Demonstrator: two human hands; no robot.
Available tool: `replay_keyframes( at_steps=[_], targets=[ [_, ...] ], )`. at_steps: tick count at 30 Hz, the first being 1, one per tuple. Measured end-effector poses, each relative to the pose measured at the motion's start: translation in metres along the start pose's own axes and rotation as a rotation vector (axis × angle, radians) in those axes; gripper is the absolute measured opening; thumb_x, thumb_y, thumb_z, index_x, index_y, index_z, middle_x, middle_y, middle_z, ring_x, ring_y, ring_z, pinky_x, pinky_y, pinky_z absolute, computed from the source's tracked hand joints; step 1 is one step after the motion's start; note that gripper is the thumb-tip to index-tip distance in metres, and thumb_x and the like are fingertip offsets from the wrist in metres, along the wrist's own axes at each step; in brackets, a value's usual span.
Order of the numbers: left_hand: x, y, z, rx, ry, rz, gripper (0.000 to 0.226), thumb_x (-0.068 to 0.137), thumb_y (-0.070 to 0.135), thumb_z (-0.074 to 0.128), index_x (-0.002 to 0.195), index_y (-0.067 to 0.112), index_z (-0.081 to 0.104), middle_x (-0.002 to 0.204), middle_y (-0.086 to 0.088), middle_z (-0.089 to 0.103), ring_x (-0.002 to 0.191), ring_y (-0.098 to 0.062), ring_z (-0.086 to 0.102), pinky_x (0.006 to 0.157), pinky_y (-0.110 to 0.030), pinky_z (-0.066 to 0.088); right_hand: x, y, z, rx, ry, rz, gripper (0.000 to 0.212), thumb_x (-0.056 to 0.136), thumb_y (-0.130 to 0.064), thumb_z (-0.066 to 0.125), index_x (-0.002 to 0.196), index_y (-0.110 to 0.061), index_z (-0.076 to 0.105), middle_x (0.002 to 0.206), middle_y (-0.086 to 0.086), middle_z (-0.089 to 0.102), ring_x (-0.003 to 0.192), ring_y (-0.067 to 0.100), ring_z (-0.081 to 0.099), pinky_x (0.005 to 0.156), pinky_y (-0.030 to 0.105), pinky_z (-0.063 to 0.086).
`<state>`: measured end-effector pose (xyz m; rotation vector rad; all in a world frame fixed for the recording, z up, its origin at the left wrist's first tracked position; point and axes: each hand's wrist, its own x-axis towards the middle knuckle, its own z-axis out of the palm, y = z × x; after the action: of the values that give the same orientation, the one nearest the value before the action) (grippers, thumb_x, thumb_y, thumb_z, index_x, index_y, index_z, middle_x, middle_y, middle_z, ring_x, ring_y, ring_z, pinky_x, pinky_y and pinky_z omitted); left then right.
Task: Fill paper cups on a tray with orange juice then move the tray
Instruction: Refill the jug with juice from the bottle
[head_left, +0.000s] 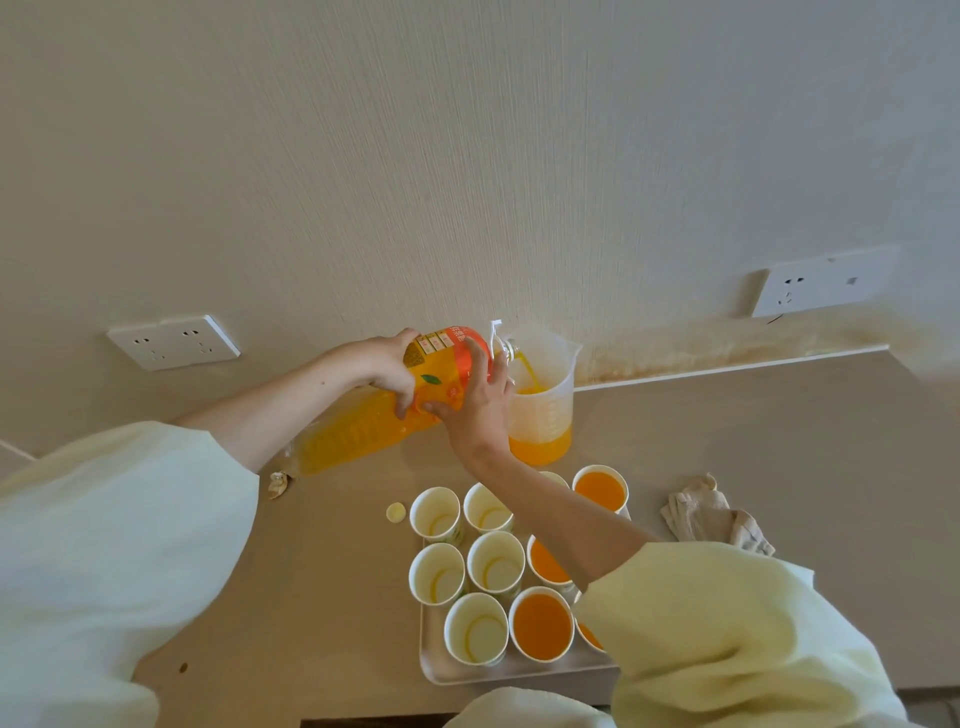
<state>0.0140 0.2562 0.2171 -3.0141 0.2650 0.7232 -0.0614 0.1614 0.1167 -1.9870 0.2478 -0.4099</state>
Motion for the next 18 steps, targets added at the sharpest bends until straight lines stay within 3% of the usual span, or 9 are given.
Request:
replay_keyframes(
  at_steps=[13,18],
  targets=[
    [0.014,-0.008,0.020,-0.312,0.029,0.082,0.120,0.061,0.011,0.086,0.150,0.026,0.007,0.142,-0.010,0.042,0.122,-0.035,0.047,0.096,-0.047,0.048,0.011,0.003,-0.016,-0.161,-0.066,-0.089,0.092,0.080,-0.018,0.077,0.151,-0.026,0.021,0.159,0.013,0.002,0.145,0.033,0.006,0.110,0.039,0.031],
    [0.019,-0.017,0.036,-0.483,0.093,0.145,0.118,0.059,0.010,0.087,0.149,0.027,0.012,0.136,-0.008,0.049,0.119,-0.033,0.051,0.095,-0.049,0.049,0.016,0.004,-0.020,-0.253,-0.051,-0.195,0.091,0.079,-0.016,0.078,0.151,-0.024,0.023,0.160,0.016,-0.004,0.147,0.034,-0.001,0.111,0.044,0.033]
  ],
)
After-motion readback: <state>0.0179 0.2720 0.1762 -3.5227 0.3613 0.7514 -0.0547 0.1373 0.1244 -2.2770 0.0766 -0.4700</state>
